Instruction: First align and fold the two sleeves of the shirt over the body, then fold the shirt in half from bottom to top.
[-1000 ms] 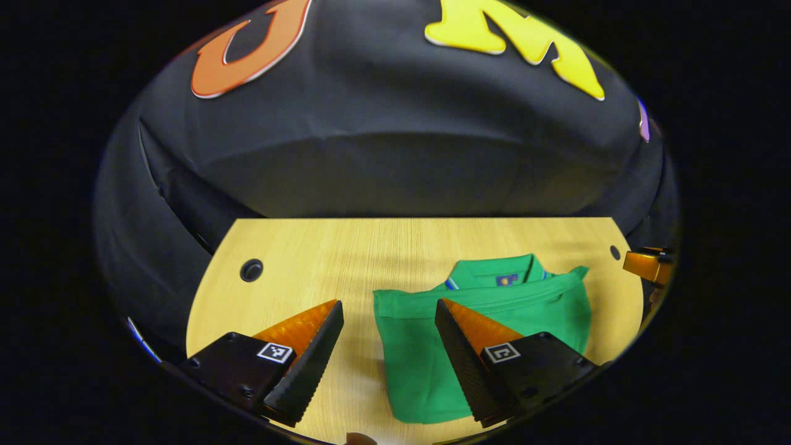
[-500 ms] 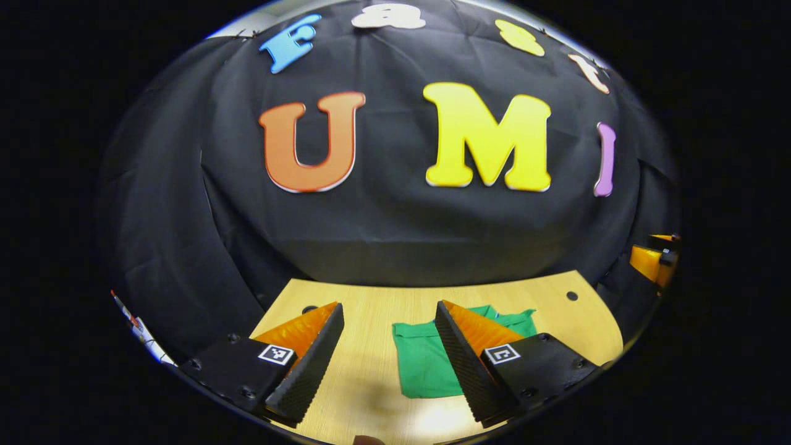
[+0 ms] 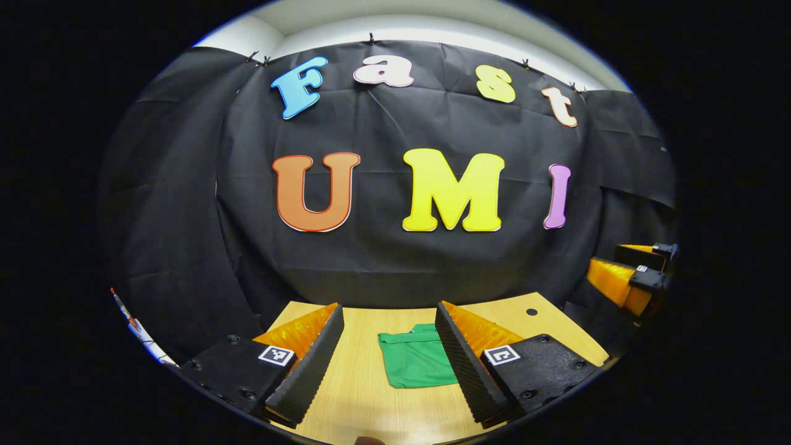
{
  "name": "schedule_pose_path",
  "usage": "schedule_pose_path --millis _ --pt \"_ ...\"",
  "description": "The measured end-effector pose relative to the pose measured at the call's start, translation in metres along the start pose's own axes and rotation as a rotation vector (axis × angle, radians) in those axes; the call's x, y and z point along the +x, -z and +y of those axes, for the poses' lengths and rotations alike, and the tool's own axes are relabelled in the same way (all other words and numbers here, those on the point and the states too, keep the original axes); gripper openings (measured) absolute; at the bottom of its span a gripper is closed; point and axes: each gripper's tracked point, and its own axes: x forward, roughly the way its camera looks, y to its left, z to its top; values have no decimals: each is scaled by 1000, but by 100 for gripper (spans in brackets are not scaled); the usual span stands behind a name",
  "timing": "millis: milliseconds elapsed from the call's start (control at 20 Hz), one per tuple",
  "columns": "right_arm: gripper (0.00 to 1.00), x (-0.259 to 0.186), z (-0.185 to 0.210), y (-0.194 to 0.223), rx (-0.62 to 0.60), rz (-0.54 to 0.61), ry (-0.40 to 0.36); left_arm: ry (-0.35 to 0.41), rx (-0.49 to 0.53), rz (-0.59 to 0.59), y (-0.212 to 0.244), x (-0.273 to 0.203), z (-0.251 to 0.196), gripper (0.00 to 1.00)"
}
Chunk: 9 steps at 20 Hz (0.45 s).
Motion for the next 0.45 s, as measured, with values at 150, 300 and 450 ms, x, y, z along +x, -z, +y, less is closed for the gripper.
schedule_pose_path --millis 150,300,450 --pt "97 -16 20 4 2 -23 -32 -4 -7 -24 -3 -19 -3 96" --pt "99 -20 38 8 -17 -17 -75 -7 -15 -53 -4 -30 -2 100" --pt "94 -17 47 2 -37 -34 -88 -7 11 -83 -7 -35 -7 87"
